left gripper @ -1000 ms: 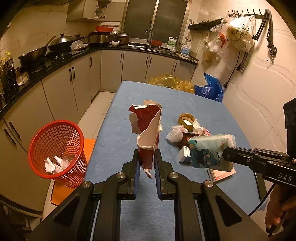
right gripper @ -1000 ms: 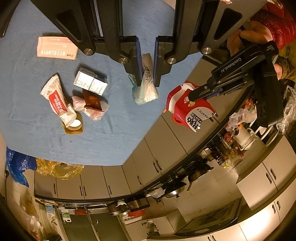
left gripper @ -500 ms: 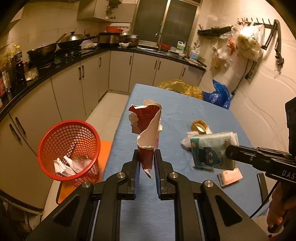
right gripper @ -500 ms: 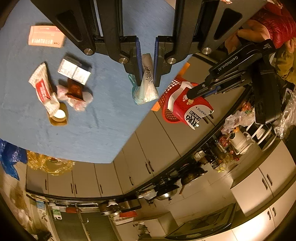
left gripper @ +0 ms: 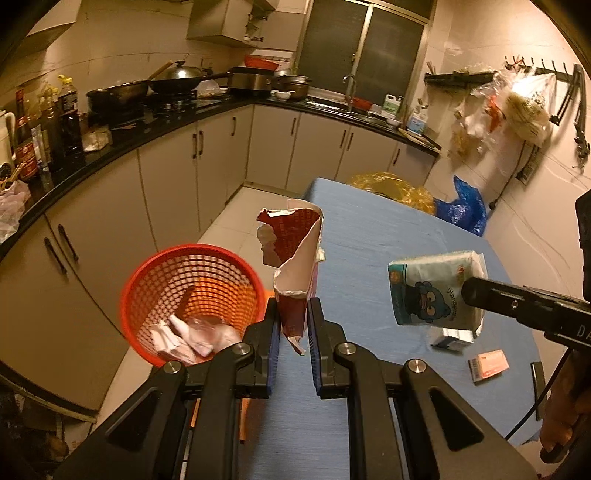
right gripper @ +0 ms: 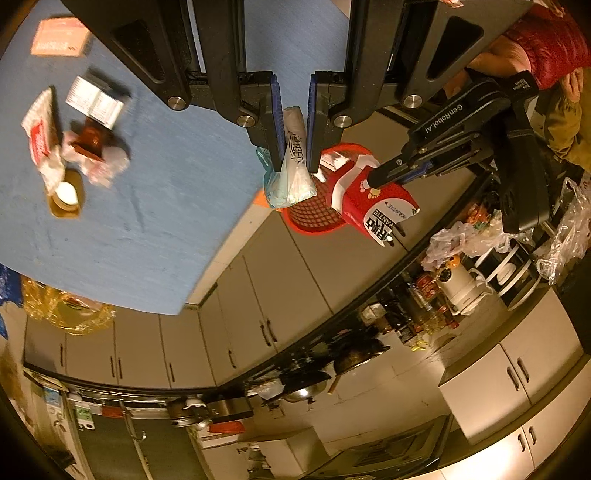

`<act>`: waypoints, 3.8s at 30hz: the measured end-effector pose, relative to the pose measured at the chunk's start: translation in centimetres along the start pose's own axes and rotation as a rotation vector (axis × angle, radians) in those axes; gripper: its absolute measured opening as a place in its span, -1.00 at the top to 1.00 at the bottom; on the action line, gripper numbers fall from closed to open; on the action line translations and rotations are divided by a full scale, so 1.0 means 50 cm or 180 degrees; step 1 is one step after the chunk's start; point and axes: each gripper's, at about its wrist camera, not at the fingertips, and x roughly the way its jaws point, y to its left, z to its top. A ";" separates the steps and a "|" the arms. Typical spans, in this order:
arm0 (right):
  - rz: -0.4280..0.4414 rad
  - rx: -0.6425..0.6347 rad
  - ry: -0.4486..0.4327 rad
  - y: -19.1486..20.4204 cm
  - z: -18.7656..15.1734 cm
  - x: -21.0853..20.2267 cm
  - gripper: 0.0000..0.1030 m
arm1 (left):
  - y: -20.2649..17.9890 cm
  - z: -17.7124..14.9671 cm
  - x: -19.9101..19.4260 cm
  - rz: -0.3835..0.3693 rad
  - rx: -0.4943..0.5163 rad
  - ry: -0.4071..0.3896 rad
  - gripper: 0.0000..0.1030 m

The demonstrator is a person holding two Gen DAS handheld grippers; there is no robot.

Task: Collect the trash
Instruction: 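Carry the red bag and tissue pack toward the red wastebasket with both tools, then open the left tool over the basket while the right tool releases the tissue pack, then return both tools to the trash on the table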

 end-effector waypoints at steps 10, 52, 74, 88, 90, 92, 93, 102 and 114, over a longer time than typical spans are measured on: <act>0.0143 -0.0037 0.0078 0.066 0.044 0.095 0.78 | 0.115 0.013 0.006 0.0156 -0.0158 0.0026 0.74; 0.0026 0.0157 0.0520 0.081 0.103 0.332 0.37 | 0.256 0.016 0.109 0.0243 -0.0417 0.0336 0.33; -0.0326 0.0768 0.0192 -0.117 -0.032 0.055 0.02 | -0.009 -0.021 0.103 -0.0208 -0.0005 0.0486 0.17; -0.1076 0.1450 0.0188 -0.461 -0.201 -0.176 0.00 | -0.271 -0.088 0.123 -0.0626 0.0536 0.0761 0.14; -0.1096 0.1547 0.0293 -0.514 -0.218 -0.182 -0.01 | -0.295 -0.101 0.124 -0.0634 0.0587 0.0804 0.14; -0.0974 0.1592 0.0354 -0.550 -0.237 -0.184 -0.05 | -0.310 -0.111 0.123 -0.0631 0.0613 0.0827 0.14; -0.0919 0.1630 0.0404 -0.566 -0.248 -0.184 -0.05 | -0.316 -0.115 0.124 -0.0629 0.0613 0.0844 0.14; -0.0097 0.1318 0.0861 -0.459 -0.317 -0.190 -0.21 | -0.343 -0.128 0.132 -0.0610 0.0557 0.0917 0.09; -0.0459 0.0763 0.0746 -0.511 -0.248 -0.182 -0.61 | -0.357 -0.129 0.127 -0.0574 0.0497 0.0885 0.00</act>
